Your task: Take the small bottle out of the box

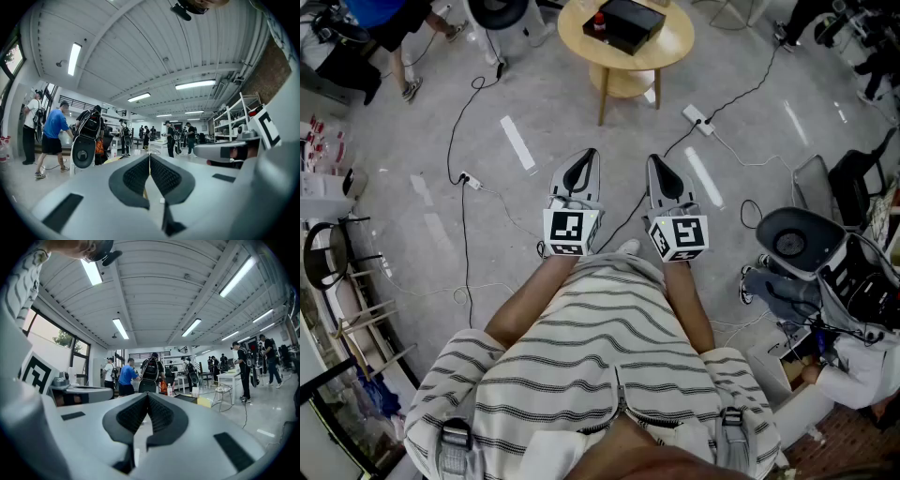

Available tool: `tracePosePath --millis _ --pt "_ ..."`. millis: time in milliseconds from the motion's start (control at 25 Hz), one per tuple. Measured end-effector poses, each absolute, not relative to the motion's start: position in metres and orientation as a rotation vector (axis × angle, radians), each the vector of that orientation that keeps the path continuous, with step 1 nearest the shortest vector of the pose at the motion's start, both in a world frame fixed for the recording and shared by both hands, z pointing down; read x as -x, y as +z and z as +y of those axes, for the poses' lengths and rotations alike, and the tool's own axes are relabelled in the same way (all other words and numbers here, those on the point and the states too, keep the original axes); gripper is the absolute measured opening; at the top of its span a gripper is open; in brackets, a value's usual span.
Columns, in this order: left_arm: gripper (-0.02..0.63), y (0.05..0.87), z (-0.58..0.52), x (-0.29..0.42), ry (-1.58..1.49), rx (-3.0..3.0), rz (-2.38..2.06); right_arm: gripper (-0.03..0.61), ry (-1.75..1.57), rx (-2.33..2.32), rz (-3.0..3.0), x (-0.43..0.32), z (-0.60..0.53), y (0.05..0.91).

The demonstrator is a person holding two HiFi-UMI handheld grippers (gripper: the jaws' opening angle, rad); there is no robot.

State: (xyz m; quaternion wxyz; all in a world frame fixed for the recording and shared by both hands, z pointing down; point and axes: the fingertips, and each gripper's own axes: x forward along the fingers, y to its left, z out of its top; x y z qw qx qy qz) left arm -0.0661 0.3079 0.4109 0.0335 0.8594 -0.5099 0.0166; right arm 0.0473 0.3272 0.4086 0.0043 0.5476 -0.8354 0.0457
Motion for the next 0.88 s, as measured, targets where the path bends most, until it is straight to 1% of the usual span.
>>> tracePosePath --millis 520,880 --pt "0.021 0.425 0.304 0.054 0.077 -2.626 -1.571 0.018 0.181 -1.685 -2.651 -0.058 0.317 0.417" --pt "0.021 0.431 0.304 0.026 0.099 -2.64 -1.586 0.018 0.181 -1.644 -2.699 -0.076 0.308 0.422"
